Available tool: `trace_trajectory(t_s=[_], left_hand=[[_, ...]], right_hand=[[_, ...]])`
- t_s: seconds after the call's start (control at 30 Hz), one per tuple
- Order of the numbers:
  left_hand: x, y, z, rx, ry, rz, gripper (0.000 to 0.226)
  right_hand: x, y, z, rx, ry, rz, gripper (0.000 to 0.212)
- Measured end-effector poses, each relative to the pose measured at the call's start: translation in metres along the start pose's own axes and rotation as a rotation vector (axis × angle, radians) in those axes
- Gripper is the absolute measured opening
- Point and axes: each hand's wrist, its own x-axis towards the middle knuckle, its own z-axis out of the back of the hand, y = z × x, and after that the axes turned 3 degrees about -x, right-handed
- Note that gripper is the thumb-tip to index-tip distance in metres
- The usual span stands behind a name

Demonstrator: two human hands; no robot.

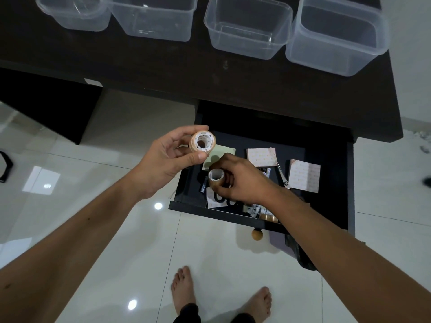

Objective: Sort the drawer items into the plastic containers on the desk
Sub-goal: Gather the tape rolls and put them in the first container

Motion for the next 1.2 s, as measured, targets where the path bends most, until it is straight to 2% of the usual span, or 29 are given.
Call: trace_trajectory(t_s=[0.17,0.4,0.83,1.03,1.2], left_hand=[[0.000,0.001,0.000,0.000,-0.006,0.002,0.060],[-0.001,0.001,-0.001,0.017,0.003,-0.006,0.060],[0.002,-0.007,-0.014,0.038,0.032,-0.006,0.059],[0.008,-0.005,-0.039,0.033,0.068,-0.010,0.058],[0.015,0.001,-0.060,0.052,0.084,-0.003,0.056]], right_hand=[[0.002,0.003,0.002,-0.047,0.025,-0.026,0.053],[-0.003,-0.002,-0.001,0.024,-0.043,-0.016,0.051],[-0.039,-0.020,0.034,0.159,-0.118,-0.042,0.044],[-0.068,-0.047,0.058,0.216,-0.016,-0.067,0.054],[-0.085,-0.061,0.069,0.187,0.143,-0.060,0.046]])
